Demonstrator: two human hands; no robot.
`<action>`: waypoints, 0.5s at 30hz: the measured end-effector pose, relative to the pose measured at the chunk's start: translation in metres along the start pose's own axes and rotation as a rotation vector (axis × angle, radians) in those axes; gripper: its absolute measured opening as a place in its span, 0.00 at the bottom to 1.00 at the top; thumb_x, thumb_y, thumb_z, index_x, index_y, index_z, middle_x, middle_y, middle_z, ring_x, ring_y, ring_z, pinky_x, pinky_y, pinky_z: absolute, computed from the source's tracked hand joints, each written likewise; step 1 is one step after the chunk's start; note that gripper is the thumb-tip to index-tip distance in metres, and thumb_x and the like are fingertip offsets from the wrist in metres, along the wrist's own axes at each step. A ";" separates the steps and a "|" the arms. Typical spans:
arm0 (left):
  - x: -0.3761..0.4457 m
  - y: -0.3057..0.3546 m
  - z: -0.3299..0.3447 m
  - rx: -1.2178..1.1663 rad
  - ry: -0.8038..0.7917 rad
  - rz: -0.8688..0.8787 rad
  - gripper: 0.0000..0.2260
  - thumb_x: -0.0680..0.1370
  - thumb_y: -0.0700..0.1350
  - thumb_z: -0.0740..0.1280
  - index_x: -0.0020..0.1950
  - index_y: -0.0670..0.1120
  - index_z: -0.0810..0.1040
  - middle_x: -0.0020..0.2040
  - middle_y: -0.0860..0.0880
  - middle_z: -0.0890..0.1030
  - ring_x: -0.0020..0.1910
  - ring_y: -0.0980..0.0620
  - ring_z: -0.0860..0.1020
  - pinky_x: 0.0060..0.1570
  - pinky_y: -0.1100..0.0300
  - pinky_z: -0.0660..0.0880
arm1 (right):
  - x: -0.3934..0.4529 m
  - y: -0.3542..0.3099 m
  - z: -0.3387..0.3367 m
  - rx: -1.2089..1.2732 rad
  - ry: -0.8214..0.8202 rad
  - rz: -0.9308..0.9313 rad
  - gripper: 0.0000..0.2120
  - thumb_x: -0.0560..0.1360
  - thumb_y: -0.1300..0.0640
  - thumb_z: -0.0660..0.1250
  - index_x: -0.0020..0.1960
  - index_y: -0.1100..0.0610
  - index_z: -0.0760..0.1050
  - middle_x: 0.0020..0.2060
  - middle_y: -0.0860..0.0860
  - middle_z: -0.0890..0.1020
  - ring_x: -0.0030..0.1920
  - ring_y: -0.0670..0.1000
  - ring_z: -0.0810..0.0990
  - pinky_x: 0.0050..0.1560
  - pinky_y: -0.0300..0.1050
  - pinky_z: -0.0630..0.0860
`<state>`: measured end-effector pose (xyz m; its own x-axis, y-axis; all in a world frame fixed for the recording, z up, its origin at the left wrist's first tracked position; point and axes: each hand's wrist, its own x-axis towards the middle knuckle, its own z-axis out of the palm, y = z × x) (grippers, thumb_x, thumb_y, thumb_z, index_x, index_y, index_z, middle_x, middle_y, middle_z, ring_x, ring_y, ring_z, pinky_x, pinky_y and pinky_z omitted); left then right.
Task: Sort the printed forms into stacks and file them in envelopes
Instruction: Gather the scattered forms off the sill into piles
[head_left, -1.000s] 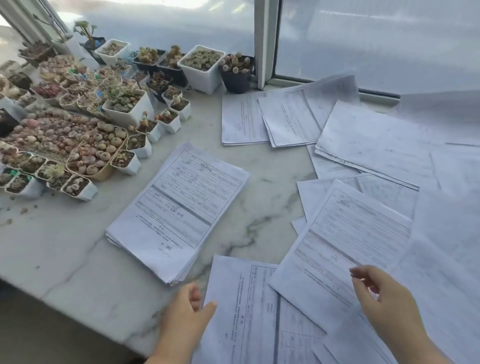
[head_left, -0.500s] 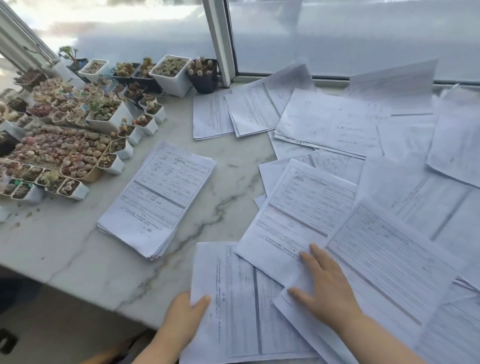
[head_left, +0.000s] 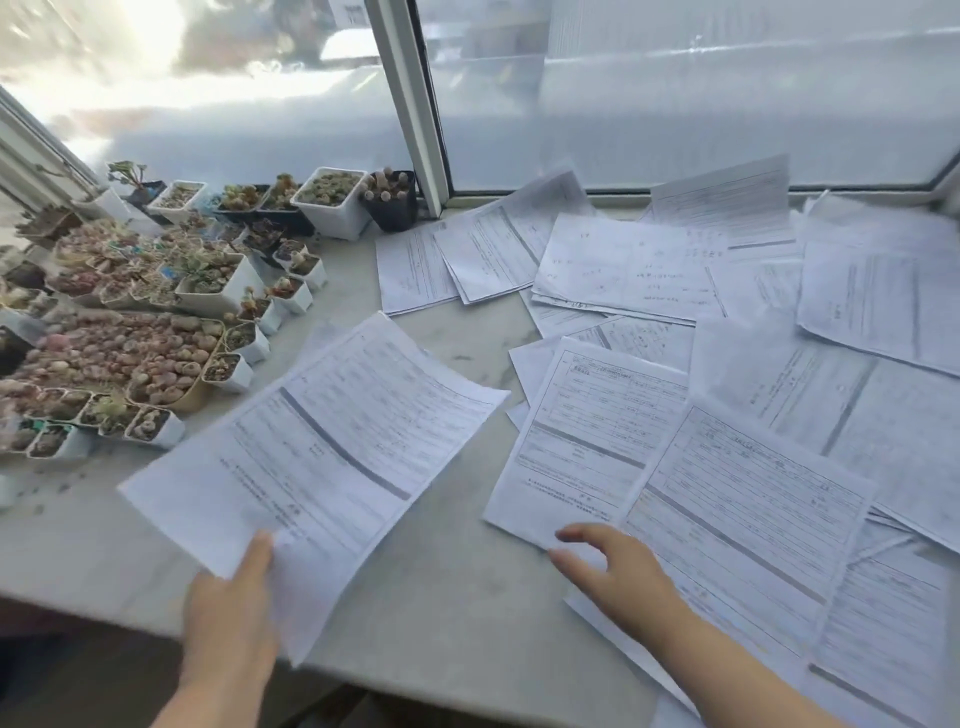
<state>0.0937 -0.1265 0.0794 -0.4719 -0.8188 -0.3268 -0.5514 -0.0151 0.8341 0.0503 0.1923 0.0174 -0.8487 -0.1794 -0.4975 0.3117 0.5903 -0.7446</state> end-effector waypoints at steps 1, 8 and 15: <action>-0.014 -0.004 0.018 -0.053 -0.053 -0.024 0.09 0.77 0.47 0.68 0.52 0.43 0.78 0.42 0.55 0.81 0.40 0.58 0.78 0.38 0.60 0.73 | -0.005 -0.013 0.004 0.188 -0.058 0.056 0.08 0.75 0.42 0.67 0.51 0.42 0.79 0.51 0.34 0.81 0.60 0.39 0.76 0.47 0.23 0.70; -0.113 -0.037 0.127 -0.269 -0.618 -0.278 0.06 0.79 0.40 0.65 0.53 0.43 0.80 0.48 0.47 0.85 0.47 0.48 0.84 0.40 0.55 0.79 | -0.005 -0.033 0.007 1.056 0.096 0.349 0.10 0.77 0.62 0.65 0.58 0.59 0.79 0.50 0.57 0.85 0.51 0.59 0.84 0.56 0.56 0.79; -0.054 -0.032 0.165 0.355 -0.566 0.147 0.23 0.75 0.45 0.70 0.68 0.43 0.71 0.62 0.48 0.76 0.59 0.52 0.75 0.57 0.61 0.71 | 0.008 0.063 -0.100 0.759 0.523 0.534 0.08 0.76 0.66 0.67 0.43 0.53 0.75 0.39 0.51 0.80 0.39 0.50 0.77 0.40 0.46 0.72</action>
<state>0.0229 0.0132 -0.0030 -0.7930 -0.3699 -0.4841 -0.6007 0.3418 0.7227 0.0199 0.3064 0.0109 -0.5451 0.4244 -0.7230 0.7294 -0.1852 -0.6586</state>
